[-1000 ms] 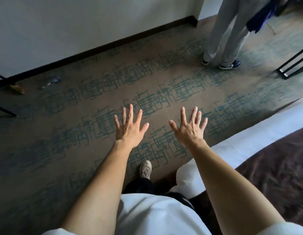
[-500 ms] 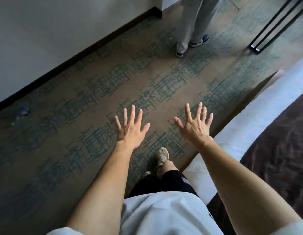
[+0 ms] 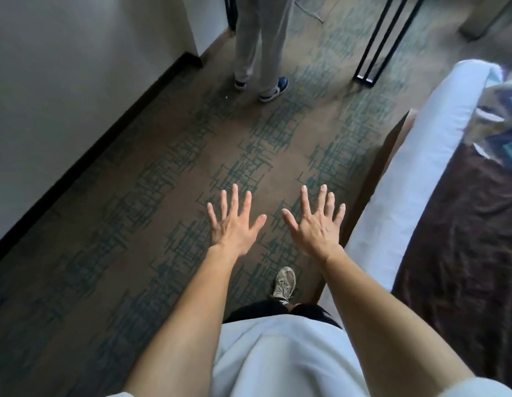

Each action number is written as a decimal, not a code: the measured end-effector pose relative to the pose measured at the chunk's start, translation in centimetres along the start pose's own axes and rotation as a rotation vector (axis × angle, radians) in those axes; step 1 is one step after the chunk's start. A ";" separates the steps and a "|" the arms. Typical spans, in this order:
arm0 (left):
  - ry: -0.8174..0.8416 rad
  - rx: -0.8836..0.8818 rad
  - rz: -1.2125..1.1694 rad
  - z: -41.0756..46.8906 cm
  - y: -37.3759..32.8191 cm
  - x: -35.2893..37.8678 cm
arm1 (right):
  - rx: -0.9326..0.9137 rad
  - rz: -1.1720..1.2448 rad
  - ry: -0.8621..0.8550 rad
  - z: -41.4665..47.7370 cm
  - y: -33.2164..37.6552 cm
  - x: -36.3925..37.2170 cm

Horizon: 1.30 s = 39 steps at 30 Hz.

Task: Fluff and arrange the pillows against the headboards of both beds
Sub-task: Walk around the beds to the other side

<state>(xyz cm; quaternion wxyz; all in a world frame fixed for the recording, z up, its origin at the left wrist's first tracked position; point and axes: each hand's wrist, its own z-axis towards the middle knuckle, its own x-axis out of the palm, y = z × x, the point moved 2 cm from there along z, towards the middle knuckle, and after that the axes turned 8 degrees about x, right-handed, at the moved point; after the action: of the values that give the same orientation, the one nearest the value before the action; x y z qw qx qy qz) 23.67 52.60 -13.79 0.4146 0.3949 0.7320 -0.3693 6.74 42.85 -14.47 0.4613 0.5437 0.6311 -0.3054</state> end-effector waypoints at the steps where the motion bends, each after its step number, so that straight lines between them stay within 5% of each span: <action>1: 0.001 0.016 0.007 1.3 -0.7 -0.5 | 0.007 0.002 -0.010 1.1 -0.4 -0.4; 39: 0.162 0.605 0.294 49.2 -20.4 -16.9 | 0.662 0.198 -0.058 36.0 -12.1 -18.4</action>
<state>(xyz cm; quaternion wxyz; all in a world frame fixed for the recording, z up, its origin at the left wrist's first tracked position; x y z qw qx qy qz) 26.97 -3.20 -13.12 0.2679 0.6291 0.5550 -0.4737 3.75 0.77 -13.02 0.3051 0.7135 0.4286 -0.4627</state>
